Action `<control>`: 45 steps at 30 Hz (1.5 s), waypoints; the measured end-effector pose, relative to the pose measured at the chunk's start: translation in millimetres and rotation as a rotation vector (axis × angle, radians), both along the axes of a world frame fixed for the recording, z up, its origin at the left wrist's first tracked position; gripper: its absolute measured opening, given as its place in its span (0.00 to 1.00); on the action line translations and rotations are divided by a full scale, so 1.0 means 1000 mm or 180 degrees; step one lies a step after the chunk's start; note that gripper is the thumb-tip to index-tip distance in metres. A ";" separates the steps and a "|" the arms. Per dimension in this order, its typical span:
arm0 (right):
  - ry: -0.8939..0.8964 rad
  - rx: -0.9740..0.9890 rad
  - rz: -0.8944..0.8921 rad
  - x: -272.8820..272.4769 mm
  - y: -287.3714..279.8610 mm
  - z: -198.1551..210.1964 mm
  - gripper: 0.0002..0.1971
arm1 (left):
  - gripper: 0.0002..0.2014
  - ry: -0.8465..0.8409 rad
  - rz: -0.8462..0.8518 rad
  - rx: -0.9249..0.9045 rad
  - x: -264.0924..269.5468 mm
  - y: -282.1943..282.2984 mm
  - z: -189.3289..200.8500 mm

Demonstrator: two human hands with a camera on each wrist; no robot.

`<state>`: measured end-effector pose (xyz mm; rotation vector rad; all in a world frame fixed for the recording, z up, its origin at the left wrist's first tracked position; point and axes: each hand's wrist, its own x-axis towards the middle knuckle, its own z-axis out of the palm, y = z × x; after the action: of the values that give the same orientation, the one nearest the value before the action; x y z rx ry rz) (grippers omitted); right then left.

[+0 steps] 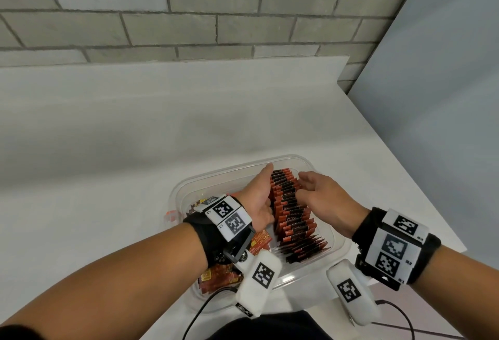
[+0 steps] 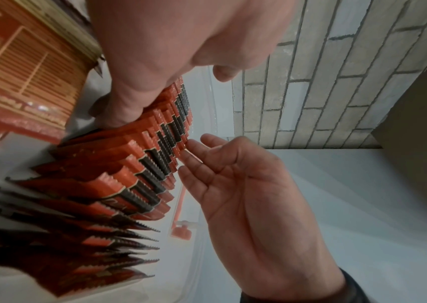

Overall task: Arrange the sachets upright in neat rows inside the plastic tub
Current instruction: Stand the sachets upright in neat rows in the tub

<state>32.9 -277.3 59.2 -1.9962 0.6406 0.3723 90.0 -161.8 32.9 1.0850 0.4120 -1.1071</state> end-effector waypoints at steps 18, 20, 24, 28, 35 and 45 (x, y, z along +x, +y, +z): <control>0.0073 0.0090 -0.0229 0.012 -0.009 -0.007 0.31 | 0.30 -0.0116 0.0042 0.0100 0.004 -0.002 -0.001; 0.0092 0.0137 -0.0221 0.012 -0.008 -0.008 0.28 | 0.30 -0.0137 0.0035 0.0078 0.003 -0.002 -0.002; 0.0061 0.0180 -0.0305 0.014 -0.008 -0.010 0.30 | 0.30 -0.0172 0.0100 0.0048 0.003 -0.003 -0.003; 0.0051 0.0301 -0.0278 0.016 -0.008 -0.009 0.31 | 0.32 -0.0146 0.0158 -0.0026 0.005 -0.004 -0.003; -0.0032 0.0176 -0.0218 0.022 -0.006 -0.010 0.33 | 0.33 -0.0109 0.0149 -0.0072 0.008 -0.005 -0.005; 0.0010 0.0242 -0.0247 0.026 -0.006 -0.011 0.30 | 0.33 -0.0199 0.0224 0.0257 0.009 -0.004 -0.007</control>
<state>59.3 -283.7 48.5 -1.8931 0.6937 0.3478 98.6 -165.9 25.8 1.1646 0.4451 -0.9990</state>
